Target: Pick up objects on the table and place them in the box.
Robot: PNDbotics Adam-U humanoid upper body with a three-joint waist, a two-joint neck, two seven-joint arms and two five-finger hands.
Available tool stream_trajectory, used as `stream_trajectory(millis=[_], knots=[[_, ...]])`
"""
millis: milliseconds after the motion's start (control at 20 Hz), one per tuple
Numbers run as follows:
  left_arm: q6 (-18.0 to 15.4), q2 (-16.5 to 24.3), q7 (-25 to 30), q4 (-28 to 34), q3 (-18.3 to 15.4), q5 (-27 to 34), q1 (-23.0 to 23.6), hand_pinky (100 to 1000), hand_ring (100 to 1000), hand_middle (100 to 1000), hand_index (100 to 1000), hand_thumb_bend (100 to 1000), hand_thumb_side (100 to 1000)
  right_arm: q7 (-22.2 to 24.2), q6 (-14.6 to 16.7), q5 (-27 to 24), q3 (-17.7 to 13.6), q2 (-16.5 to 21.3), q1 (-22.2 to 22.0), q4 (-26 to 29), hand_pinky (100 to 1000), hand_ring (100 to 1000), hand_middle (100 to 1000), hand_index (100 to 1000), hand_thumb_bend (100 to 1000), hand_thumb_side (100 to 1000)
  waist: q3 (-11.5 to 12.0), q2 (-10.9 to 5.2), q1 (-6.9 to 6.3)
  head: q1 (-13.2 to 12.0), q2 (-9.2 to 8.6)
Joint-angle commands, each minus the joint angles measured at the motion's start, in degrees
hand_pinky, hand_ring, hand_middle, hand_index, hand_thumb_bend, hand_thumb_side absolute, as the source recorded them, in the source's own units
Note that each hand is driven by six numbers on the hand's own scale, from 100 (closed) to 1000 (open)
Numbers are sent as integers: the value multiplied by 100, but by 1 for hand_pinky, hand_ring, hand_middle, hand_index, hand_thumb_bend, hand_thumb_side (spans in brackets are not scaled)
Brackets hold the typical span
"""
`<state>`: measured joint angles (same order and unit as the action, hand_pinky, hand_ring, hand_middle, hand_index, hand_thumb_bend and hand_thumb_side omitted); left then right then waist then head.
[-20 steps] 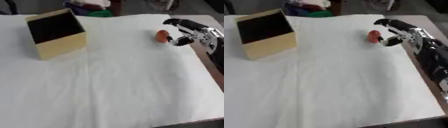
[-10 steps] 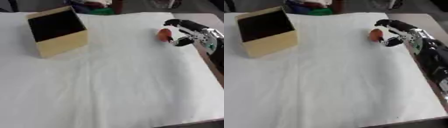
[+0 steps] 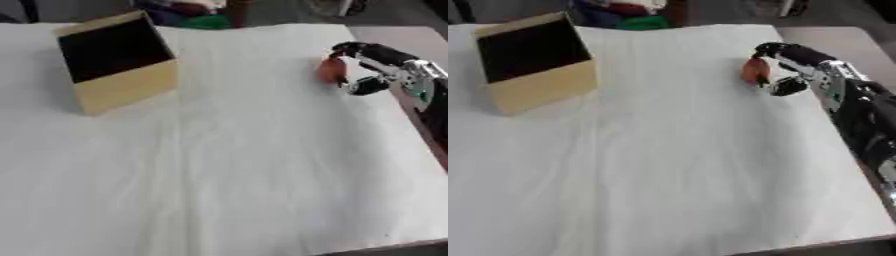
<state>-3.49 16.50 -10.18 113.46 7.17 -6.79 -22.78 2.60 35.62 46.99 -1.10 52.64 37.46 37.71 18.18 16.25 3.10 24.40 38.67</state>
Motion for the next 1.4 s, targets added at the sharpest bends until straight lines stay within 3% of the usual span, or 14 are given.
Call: stream_trajectory(millis=[50,400,550,600,650,700,950,1400], knots=[[-10,19,-13,113,-12,-26,-95,815,626,602,864,100,776,-24,-46,94,-50,182,30,-46,915,1000,942,881,100,264,5,-83,-13,25,-75],[-11,15,-15,113,-14,-24,-96,816,627,602,864,100,776,-299,-103,186,-72,167,17,-67,899,1000,906,788,100,265,-3,-86,-12,35,-80],[-11,17,-17,113,-16,-24,-93,816,627,602,864,100,776,-691,-140,203,-107,165,27,2,872,959,850,630,100,248,-8,-96,-12,35,-74],[-11,17,-17,113,-17,-23,-92,816,627,602,864,100,776,-838,-149,207,-112,164,25,27,871,957,847,619,100,247,-11,-100,-12,35,-72],[-11,19,-18,113,-20,-23,-90,816,627,602,864,100,775,-1003,-151,196,-124,164,33,70,856,939,813,521,100,232,-16,-110,-11,38,-67],[-12,21,-20,113,-23,-23,-89,816,627,602,864,100,775,-1154,-146,182,-129,164,31,114,850,930,799,491,100,225,-21,-117,-11,40,-62],[-12,39,-29,113,-39,-23,-75,816,627,602,864,100,775,-1504,0,116,-102,185,39,494,844,916,782,459,100,213,-50,-177,8,67,-35],[14,67,-160,113,-182,-85,-27,815,627,603,863,100,772,-1319,149,-198,-83,271,85,1252,845,892,783,462,100,204,68,-415,190,190,0]])
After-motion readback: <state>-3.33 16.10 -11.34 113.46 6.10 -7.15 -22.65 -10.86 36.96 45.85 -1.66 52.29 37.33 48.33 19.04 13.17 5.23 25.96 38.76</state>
